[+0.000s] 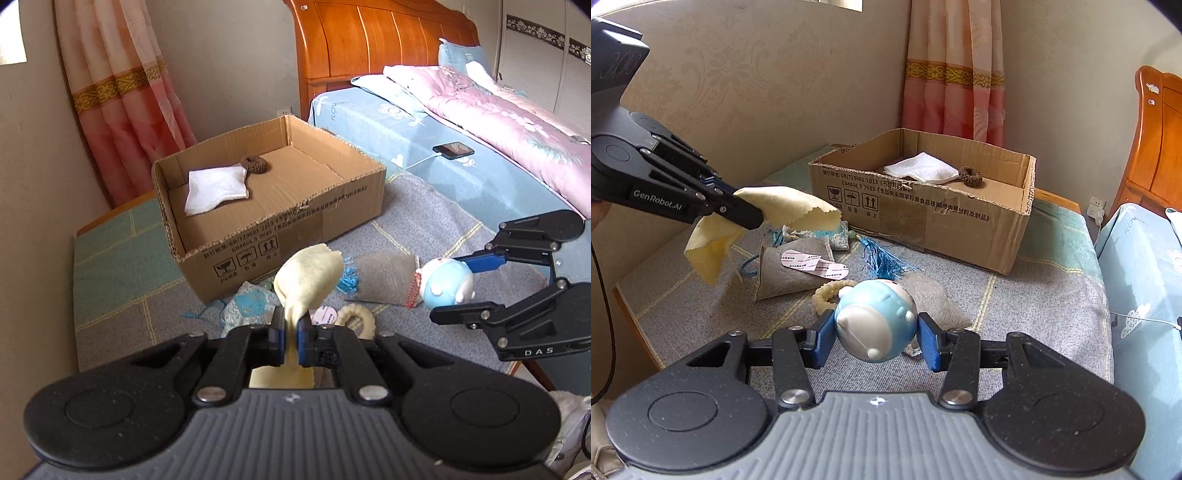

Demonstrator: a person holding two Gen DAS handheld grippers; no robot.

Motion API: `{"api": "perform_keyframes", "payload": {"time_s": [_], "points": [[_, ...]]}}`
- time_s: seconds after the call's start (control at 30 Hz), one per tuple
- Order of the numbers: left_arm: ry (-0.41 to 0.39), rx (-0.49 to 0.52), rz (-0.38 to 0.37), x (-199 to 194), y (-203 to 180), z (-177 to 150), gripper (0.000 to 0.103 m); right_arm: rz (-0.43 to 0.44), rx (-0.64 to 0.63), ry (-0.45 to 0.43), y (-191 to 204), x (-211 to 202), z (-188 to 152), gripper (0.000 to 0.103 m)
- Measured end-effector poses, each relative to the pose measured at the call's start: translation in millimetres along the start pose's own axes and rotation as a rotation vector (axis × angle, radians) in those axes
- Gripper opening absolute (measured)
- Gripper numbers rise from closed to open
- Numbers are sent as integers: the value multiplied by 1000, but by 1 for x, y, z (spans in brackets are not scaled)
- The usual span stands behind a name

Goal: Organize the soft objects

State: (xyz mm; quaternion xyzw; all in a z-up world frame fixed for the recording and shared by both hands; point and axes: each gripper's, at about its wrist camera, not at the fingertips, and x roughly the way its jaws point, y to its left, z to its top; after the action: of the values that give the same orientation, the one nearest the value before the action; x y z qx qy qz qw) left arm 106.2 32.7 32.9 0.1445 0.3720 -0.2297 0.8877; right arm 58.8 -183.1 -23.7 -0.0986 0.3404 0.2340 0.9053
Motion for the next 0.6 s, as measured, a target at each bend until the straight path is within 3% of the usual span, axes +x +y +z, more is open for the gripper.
{"api": "perform_keyframes", "payload": {"time_s": [0.27,0.5,0.53,0.6], "points": [[-110,106,51,8,8,81,4,-24,-4,-36,-12,-6,14,52],[-101,98,73,56,21,121,6,-46,2,-55,-24,-4,27,52],[-96,90,72,64,23,120,8,-52,0,-55,-25,-3,29,52],[-83,61,66,79,26,116,30,-57,-3,-55,-27,-1,32,52]]}}
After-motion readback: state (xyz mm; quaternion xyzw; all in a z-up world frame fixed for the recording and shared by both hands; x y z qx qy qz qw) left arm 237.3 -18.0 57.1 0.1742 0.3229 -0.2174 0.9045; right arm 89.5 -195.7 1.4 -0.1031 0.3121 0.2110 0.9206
